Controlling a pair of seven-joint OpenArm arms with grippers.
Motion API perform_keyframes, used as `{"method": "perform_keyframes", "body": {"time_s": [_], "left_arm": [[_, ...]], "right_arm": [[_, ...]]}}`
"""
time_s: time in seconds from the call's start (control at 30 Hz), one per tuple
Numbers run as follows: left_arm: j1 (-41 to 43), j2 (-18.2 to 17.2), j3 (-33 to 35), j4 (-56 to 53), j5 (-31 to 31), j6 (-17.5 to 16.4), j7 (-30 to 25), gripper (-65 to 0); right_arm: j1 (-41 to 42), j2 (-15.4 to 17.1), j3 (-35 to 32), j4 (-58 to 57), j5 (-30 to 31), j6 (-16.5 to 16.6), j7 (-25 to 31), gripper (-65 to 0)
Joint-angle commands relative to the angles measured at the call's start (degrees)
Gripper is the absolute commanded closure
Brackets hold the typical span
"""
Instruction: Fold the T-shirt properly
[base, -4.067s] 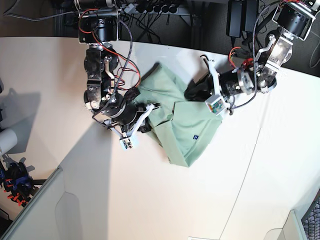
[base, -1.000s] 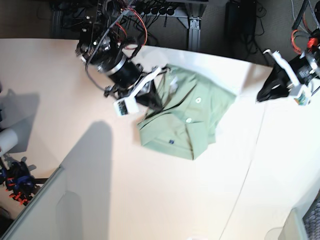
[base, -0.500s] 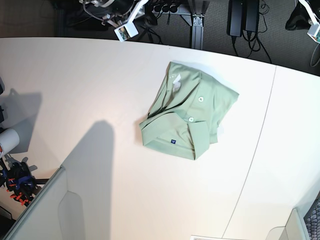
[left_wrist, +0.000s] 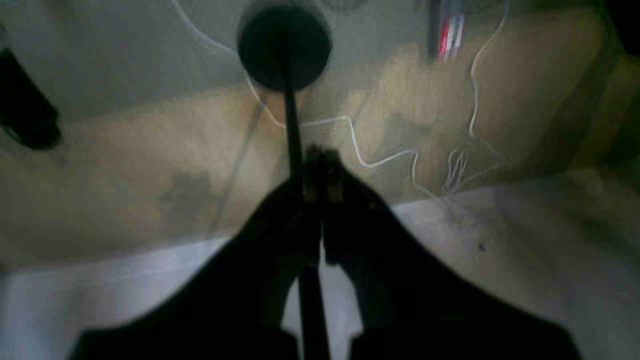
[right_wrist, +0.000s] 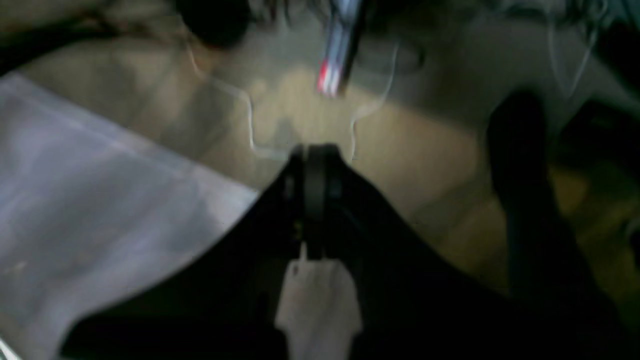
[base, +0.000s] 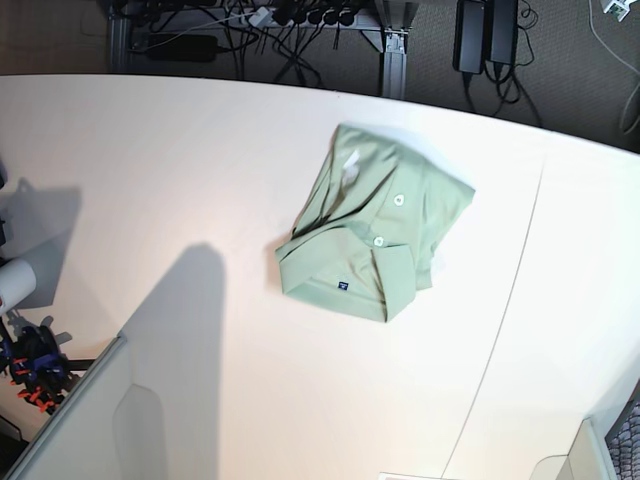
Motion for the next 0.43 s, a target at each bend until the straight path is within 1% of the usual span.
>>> {"method": "perform_keyframes", "body": {"time_s": [0.0, 0.1, 0.17, 0.23, 0.27, 0.33, 0.4], "left_arm": [[-1.90, -0.96, 2.21, -2.58, -0.02, 0.33, -0.07, 0.0], [-10.71, -0.42, 10.40, -12.79, -0.04, 0.87, -1.44, 0.0], [-17.11, 1.42, 15.65, -19.91, 0.00, 1.22, -2.34, 0.0], [-23.52, 4.39, 19.50, -27.65, 0.85, 3.26, -4.11, 0.0], [-26.64, 6.29, 20.79, -31.45, 1.88, 4.83, -5.42, 0.0], [-32.13, 10.43, 21.55, -38.64, 4.61, 7.39, -7.65, 0.0], [-36.35, 14.34, 21.46, -44.04, 7.65, 8.63, -7.65, 0.0]], "right_arm": [[0.74, 0.42, 0.13, -2.29, -0.50, -0.33, -0.87, 0.0], [5.40, 0.42, 0.15, -11.96, -2.21, -3.06, -2.34, 0.0], [8.68, 0.42, 0.15, -18.60, -3.45, -3.89, -2.36, 0.0], [12.61, 0.44, 0.17, -24.96, -4.48, -4.02, -1.33, 0.0], [14.80, 0.44, 0.17, -27.91, -4.94, -4.00, 0.00, 0.0], [19.50, 0.42, 0.17, -32.87, -5.31, -4.00, 1.57, 0.0], [24.02, 0.37, 0.17, -36.28, -4.79, -4.00, 1.81, 0.0]]}}
